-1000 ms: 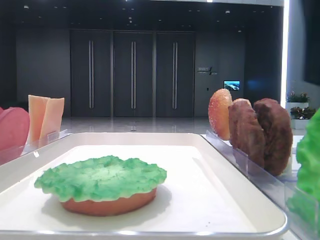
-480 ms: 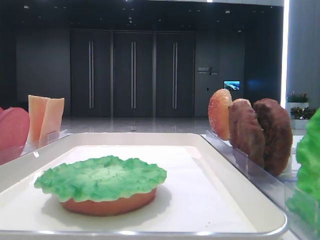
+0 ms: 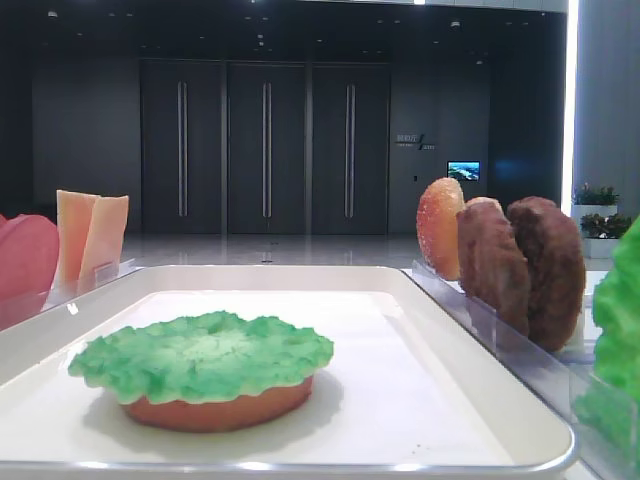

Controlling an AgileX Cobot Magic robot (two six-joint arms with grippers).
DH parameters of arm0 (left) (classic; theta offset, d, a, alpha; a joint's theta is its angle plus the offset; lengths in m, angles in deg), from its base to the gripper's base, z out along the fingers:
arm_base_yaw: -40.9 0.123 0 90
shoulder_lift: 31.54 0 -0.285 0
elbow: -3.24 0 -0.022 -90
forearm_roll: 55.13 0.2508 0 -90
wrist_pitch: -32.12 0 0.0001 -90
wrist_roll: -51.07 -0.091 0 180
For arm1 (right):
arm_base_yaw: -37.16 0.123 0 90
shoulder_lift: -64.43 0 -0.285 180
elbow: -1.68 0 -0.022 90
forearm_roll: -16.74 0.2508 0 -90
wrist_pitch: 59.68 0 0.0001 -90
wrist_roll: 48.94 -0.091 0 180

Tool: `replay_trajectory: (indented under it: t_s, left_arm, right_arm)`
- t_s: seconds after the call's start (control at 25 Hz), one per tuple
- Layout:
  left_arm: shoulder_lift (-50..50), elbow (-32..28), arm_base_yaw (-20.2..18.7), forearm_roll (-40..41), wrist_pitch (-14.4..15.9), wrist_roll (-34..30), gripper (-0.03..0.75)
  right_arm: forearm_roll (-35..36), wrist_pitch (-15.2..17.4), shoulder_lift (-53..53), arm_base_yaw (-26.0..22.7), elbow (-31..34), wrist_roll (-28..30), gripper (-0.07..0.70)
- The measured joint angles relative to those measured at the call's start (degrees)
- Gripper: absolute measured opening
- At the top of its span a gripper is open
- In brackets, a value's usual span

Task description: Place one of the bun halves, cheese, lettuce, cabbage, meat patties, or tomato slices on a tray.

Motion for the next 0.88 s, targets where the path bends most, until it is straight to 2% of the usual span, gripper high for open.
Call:
replay_trajectory:
  t_s: [0.24, 0.6, 0.76, 0.88]
  left_arm:
    - [0.00, 0.00, 0.00, 0.00, 0.00, 0.00, 0.408]
    - [0.00, 0.00, 0.00, 0.00, 0.00, 0.00, 0.408]
    - [0.00, 0.00, 0.00, 0.00, 0.00, 0.00, 0.408]
    - [0.00, 0.00, 0.00, 0.00, 0.00, 0.00, 0.408]
  right_arm:
    - [0.53, 1.65, 9.73, 0.00, 0.61, -1.95, 0.339]
    - [0.53, 2.12, 27.80, 0.00, 6.38, -3.02, 0.339]
    - [0.53, 1.46, 32.76, 0.00, 8.97, -3.26, 0.319]
    - [0.53, -0.80, 35.32, 0.00, 11.27, -3.37, 0.309]
